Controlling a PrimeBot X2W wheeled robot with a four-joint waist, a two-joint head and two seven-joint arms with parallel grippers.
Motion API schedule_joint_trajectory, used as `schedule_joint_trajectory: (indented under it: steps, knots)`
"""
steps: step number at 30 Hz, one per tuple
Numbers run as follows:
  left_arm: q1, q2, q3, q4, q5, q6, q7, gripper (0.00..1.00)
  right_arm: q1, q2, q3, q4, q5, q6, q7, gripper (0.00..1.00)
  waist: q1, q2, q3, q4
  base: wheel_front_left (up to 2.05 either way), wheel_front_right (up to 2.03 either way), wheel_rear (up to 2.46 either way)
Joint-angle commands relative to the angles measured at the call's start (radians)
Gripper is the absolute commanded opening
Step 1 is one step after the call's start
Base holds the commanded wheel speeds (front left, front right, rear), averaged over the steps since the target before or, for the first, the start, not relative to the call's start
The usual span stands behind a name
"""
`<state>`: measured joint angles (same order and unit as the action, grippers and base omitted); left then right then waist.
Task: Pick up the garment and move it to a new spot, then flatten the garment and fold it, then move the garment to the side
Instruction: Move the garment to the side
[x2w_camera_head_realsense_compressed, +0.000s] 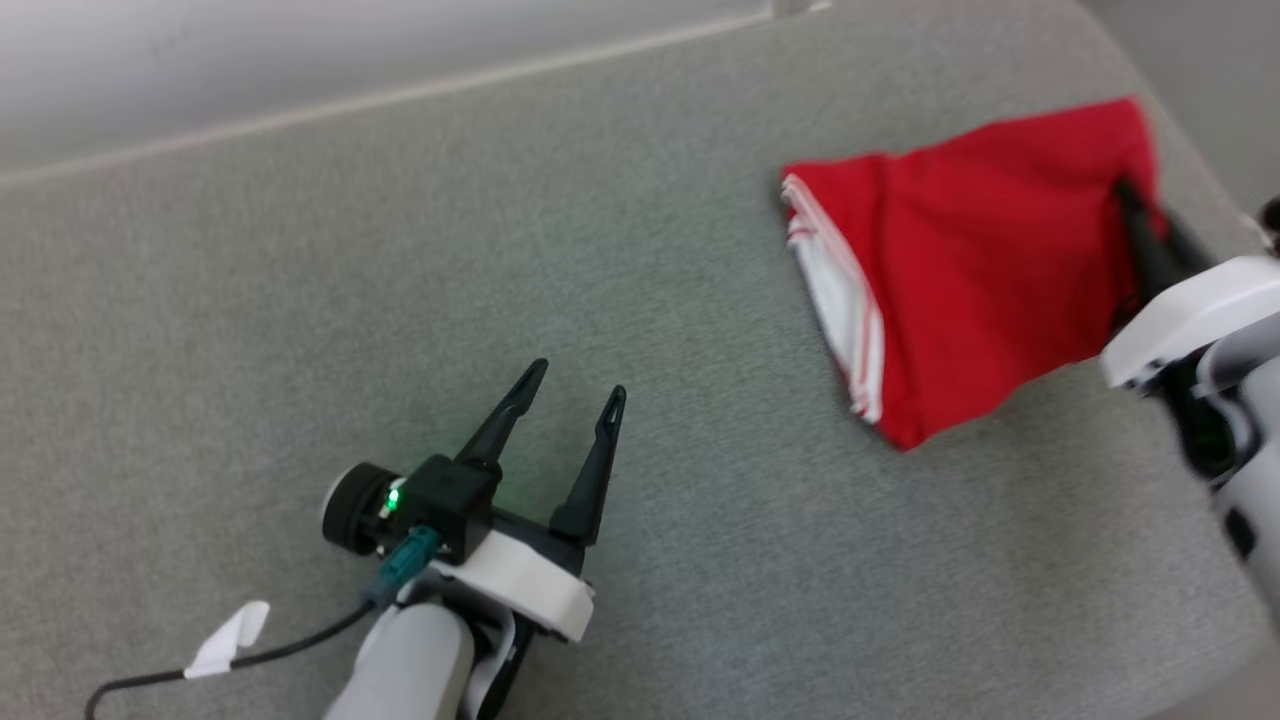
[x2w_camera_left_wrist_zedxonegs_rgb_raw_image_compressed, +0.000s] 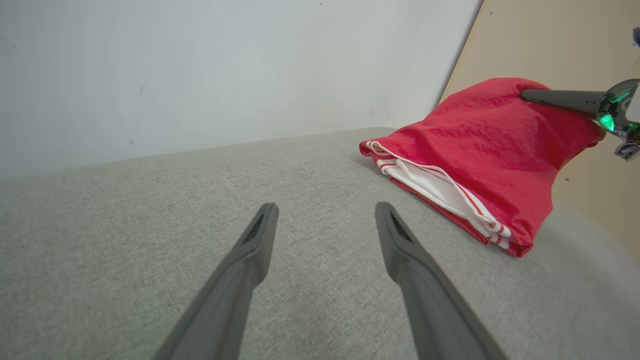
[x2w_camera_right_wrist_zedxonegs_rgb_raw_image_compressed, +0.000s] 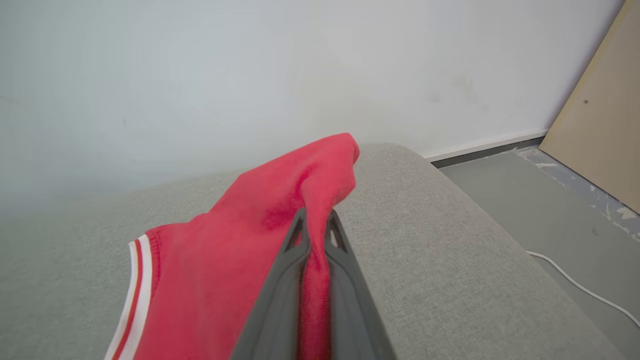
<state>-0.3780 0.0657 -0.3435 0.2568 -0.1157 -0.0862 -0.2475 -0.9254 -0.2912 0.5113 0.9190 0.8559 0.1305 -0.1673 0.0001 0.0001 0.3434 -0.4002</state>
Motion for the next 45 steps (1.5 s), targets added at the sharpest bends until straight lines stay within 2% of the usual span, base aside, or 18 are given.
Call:
schedule_joint_trajectory:
  steps: [1, 7, 11, 12, 13, 14, 15, 21, 24, 30, 33, 34, 36, 41, 45]
  knots:
    - [-0.022, 0.013, -0.004, -0.009, 0.02, -0.001, 0.009, 1.0, -0.045, -0.034, -0.004, 0.017, 0.009, 0.0, -0.012, 0.0, -0.0001, -0.0001, 0.072, 0.035, 0.0, 0.0, 0.0]
    - [-0.056, 0.027, -0.018, -0.053, 0.031, 0.003, 0.023, 1.0, -0.143, -0.143, -0.007, 0.102, 0.001, 0.0, -0.032, 0.0, -0.0001, -0.0001, 0.158, 0.082, 0.0, 0.0, 0.0]
    - [-0.068, 0.021, -0.029, -0.095, 0.027, 0.006, 0.02, 1.0, -0.195, -0.204, 0.013, 0.197, -0.051, 0.0, -0.052, 0.0, -0.0001, -0.0001, 0.186, 0.11, 0.0, 0.0, 0.0]
    - [-0.069, 0.02, -0.033, -0.102, 0.027, 0.006, 0.021, 1.0, -0.207, -0.211, 0.017, 0.225, -0.066, 0.0, -0.061, 0.07, -0.0001, -0.0001, 0.188, 0.116, 0.0, 0.0, 0.0]
    - [-0.07, 0.019, -0.037, -0.106, 0.026, 0.008, 0.021, 1.0, -0.212, -0.204, 0.024, 0.251, -0.086, 0.0, -0.068, 0.36, -0.0001, -0.0001, 0.186, 0.12, 0.0, 0.0, 0.0]
    - [-0.069, 0.018, -0.04, -0.108, 0.025, 0.008, 0.019, 1.0, -0.217, -0.196, 0.029, 0.274, -0.104, 0.0, -0.075, 0.8, -0.0001, -0.0001, 0.182, 0.124, 0.0, 0.0, 0.0]
    - [-0.067, 0.017, -0.045, -0.108, 0.023, 0.009, 0.018, 1.0, -0.223, -0.196, 0.03, 0.296, -0.115, 0.0, -0.082, 1.0, -0.0001, -0.0001, 0.175, 0.13, 0.0, 0.0, 0.0]
    - [-0.045, 0.008, -0.051, -0.091, -0.002, 0.016, 0.003, 1.0, -0.207, -0.198, 0.022, 0.356, -0.203, 0.0, -0.098, 1.0, -0.0001, -0.0001, 0.098, 0.156, 0.0, 0.0, 0.0]
    - [-0.026, 0.007, -0.042, -0.079, -0.014, 0.025, -0.005, 1.0, -0.191, -0.201, -0.007, 0.309, -0.242, 0.0, -0.098, 1.0, -0.0001, -0.0001, 0.035, 0.165, 0.0, 0.0, 0.0]
    - [0.034, 0.017, 0.002, -0.057, -0.055, 0.05, -0.015, 1.0, -0.052, -0.19, -0.09, 0.104, -0.317, 0.0, -0.097, 1.0, -0.0001, -0.0001, -0.121, 0.197, 0.0, 0.0, 0.0]
    - [0.071, 0.037, 0.039, -0.055, -0.07, 0.061, -0.016, 1.0, 0.04, -0.199, -0.121, -0.011, -0.318, 0.0, -0.098, 1.0, -0.0001, -0.0001, -0.197, 0.22, 0.0, 0.0, 0.0]
    - [0.071, 0.037, 0.039, -0.055, -0.07, 0.061, -0.016, 1.0, 0.04, -0.199, -0.121, -0.011, -0.318, 0.0, -0.098, 1.0, -0.0001, -0.0001, -0.197, 0.22, 0.0, 0.0, 0.0]
    - [0.112, 0.055, 0.077, -0.054, -0.089, 0.075, -0.016, 1.0, 0.139, -0.186, -0.144, -0.119, -0.316, 0.0, -0.097, 1.0, -0.0001, -0.0001, -0.261, 0.239, 0.0, 0.0, 0.0]
    - [0.177, 0.07, 0.135, -0.062, -0.123, 0.085, -0.017, 1.0, 0.313, -0.171, -0.182, -0.317, -0.307, -0.001, -0.097, 1.0, -0.0001, -0.0001, -0.338, 0.275, 0.0, 0.0, 0.0]
    - [0.22, 0.076, 0.173, -0.068, -0.125, 0.095, -0.016, 1.0, 0.477, -0.15, -0.247, -0.475, -0.315, -0.001, -0.096, 1.0, -0.0001, -0.0001, -0.359, 0.302, 0.0, 0.0, 0.0]
